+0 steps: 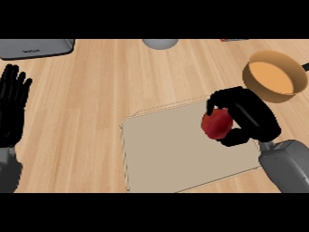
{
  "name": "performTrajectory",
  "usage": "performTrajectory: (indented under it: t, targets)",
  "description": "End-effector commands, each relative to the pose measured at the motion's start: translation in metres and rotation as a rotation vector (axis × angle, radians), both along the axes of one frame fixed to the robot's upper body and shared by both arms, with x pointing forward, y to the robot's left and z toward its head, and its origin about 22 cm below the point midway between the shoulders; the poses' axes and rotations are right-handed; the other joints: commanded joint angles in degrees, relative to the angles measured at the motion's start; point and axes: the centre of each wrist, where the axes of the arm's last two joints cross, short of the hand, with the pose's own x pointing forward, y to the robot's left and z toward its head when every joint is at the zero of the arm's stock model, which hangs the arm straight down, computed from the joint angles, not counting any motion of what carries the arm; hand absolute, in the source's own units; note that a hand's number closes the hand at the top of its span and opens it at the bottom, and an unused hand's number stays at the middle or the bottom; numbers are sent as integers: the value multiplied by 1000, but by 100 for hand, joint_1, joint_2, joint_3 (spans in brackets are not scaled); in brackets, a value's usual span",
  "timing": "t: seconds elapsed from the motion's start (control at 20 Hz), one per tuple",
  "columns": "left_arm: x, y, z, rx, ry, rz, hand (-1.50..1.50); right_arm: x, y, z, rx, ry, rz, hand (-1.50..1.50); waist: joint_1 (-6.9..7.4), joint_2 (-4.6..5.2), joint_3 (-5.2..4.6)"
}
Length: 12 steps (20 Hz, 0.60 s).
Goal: Pick the pear from the tray and place it in the pot
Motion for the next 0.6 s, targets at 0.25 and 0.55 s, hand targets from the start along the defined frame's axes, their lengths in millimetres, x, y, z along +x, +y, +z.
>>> performTrajectory:
  t: [0.25,0.55]
  targets:
    - [-4,-27,0,9,-47,-52,0,-58,-61,113,170,-216,-371,150,345,166,26]
    - [12,-27,14,-3,-54,-114,0,-80,-129,158,132,-192,-576,150,683,278,32]
